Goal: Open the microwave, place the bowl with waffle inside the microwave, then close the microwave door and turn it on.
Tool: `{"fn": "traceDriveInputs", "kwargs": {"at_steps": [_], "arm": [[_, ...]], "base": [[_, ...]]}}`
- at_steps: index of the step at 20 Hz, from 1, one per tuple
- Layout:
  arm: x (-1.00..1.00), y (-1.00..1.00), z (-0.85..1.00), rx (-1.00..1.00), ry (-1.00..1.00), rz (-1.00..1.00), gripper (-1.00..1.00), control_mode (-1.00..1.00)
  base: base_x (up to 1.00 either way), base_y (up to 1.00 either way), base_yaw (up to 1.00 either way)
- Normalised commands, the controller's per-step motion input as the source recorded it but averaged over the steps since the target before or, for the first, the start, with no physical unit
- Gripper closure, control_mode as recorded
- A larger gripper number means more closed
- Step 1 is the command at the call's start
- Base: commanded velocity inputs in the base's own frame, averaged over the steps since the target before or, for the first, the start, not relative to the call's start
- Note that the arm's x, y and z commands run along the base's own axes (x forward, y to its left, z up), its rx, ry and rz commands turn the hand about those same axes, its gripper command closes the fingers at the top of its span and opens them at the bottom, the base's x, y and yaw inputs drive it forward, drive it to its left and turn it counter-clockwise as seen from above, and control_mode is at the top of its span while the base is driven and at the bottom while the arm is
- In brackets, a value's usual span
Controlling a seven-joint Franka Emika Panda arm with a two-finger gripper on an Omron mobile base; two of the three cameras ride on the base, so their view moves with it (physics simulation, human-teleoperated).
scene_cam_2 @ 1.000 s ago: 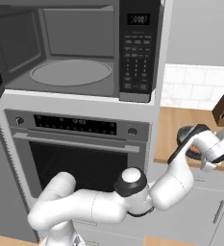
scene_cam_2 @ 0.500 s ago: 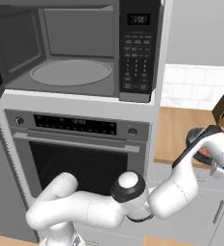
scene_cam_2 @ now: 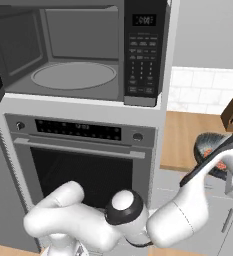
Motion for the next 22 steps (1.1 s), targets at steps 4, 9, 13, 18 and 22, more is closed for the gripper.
{"fn": "traceDriveInputs", "kwargs": {"at_steps": [4,9,13,18,22], "arm": [[-0.75,0.71,0.28,-0.03,-0.17,0.00,1.00,-1.00],[-0.61,0.96,0.25,-0.07,-0.16,0.00,1.00,-1.00],[-0.44,0.94,0.25,-0.09,-0.12,-0.02,1.00,-1.00],[-0.19,0.71,0.48,-0.05,-0.07,-0.02,1.00,-1.00],[-0.10,0.33,0.51,-0.02,0.00,0.00,1.00,-1.00]], "base": [[0.00,0.00,0.00],[0.00,0.00,0.00],[0.00,0.00,0.00],[0.00,0.00,0.00],[0.00,0.00,0.00]]}}
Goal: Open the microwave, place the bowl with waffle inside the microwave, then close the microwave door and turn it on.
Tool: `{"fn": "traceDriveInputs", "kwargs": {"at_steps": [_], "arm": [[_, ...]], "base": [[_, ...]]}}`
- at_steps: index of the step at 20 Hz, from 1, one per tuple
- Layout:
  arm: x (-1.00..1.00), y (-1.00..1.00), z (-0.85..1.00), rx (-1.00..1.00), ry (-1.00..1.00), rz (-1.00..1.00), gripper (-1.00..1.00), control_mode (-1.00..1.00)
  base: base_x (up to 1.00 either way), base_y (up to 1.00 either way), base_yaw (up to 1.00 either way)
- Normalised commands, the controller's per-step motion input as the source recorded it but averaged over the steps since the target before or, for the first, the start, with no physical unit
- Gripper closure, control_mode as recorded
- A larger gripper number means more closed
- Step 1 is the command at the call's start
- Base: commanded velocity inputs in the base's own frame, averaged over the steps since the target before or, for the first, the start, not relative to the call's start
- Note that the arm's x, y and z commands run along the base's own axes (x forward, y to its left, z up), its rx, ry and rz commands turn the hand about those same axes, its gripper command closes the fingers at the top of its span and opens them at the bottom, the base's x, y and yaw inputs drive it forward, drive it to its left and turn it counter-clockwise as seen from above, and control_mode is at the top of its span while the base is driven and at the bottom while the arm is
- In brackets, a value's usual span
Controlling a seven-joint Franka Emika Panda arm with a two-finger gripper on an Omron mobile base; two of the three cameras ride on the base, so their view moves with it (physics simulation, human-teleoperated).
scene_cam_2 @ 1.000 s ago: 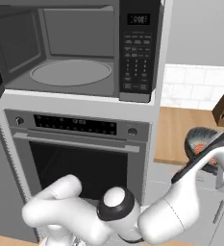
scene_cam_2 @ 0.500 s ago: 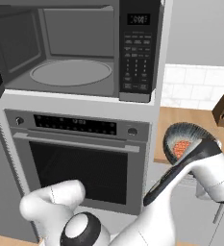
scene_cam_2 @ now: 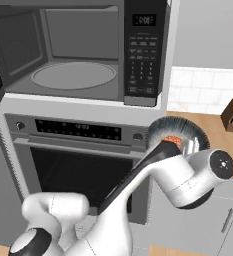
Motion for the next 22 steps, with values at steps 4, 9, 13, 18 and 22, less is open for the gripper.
{"fn": "traceDriveInputs", "kwargs": {"at_steps": [4,9,13,18,22], "arm": [[-0.42,0.10,0.46,-0.04,0.00,0.00,1.00,-1.00],[-0.36,0.13,0.49,-0.04,0.04,0.04,1.00,-1.00],[0.00,0.53,0.39,0.00,0.13,0.22,1.00,-1.00],[0.00,0.59,0.19,0.00,0.04,0.28,1.00,-1.00],[-0.06,0.56,0.25,0.00,-0.06,0.05,1.00,-1.00]], "base": [[0.00,0.00,0.00],[0.00,0.00,0.00],[0.00,0.00,0.00],[0.00,0.00,0.00],[0.00,0.00,0.00]]}}
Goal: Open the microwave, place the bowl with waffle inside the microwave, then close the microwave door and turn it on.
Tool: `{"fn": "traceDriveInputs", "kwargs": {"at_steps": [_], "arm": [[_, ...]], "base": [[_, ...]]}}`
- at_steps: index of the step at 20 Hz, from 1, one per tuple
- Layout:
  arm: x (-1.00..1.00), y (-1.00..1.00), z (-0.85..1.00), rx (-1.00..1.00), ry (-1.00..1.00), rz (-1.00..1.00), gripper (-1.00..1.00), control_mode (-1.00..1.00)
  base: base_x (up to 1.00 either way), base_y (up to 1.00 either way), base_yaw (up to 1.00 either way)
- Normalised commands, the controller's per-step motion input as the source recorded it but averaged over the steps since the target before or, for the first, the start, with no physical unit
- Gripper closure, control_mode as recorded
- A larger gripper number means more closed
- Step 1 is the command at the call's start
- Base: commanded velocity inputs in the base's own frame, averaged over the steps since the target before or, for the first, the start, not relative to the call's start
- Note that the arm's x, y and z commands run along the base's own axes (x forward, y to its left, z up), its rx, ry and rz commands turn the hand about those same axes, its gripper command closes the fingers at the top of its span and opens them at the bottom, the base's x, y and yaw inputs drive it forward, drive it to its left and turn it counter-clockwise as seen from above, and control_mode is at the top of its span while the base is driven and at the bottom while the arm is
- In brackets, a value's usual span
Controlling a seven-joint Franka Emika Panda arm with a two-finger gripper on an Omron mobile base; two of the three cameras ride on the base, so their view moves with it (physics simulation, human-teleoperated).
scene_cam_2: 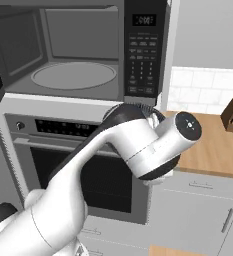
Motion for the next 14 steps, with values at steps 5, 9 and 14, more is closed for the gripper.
{"fn": "traceDriveInputs", "kwargs": {"at_steps": [5,9,14], "arm": [[-0.13,0.69,0.41,0.00,-0.09,0.00,1.00,-1.00],[0.14,0.72,0.29,0.00,-0.04,0.07,1.00,-1.00],[0.22,0.74,0.32,-0.01,-0.04,0.01,1.00,-1.00]], "base": [[0.00,0.00,0.00],[0.00,0.00,0.00],[0.00,0.00,0.00]]}}
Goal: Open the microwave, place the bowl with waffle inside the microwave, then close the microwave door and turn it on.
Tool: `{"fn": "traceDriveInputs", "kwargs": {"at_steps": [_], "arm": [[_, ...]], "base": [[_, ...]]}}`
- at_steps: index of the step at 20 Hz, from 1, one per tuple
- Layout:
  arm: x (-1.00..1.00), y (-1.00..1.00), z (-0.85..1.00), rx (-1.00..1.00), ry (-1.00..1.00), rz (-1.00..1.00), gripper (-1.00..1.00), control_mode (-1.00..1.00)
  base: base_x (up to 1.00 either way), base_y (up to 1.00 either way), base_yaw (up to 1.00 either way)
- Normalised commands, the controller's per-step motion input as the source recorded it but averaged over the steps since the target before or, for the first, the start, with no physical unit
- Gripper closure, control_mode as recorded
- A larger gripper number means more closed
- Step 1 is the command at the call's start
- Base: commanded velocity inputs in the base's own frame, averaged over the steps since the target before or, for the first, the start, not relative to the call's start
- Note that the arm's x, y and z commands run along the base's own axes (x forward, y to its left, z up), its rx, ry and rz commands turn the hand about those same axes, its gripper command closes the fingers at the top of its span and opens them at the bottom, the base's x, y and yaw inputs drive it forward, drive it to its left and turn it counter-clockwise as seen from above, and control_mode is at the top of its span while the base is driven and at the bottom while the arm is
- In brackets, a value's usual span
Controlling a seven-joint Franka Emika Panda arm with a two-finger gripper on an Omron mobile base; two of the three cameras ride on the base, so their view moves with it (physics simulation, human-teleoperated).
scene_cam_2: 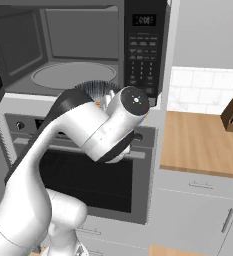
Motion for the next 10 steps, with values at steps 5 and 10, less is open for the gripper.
{"fn": "traceDriveInputs", "kwargs": {"at_steps": [5,10], "arm": [[0.29,0.62,0.30,0.00,-0.02,0.00,1.00,-1.00],[0.36,0.47,0.16,-0.01,0.00,0.00,1.00,-1.00]], "base": [[0.00,0.00,0.00],[0.00,0.00,0.00]]}}
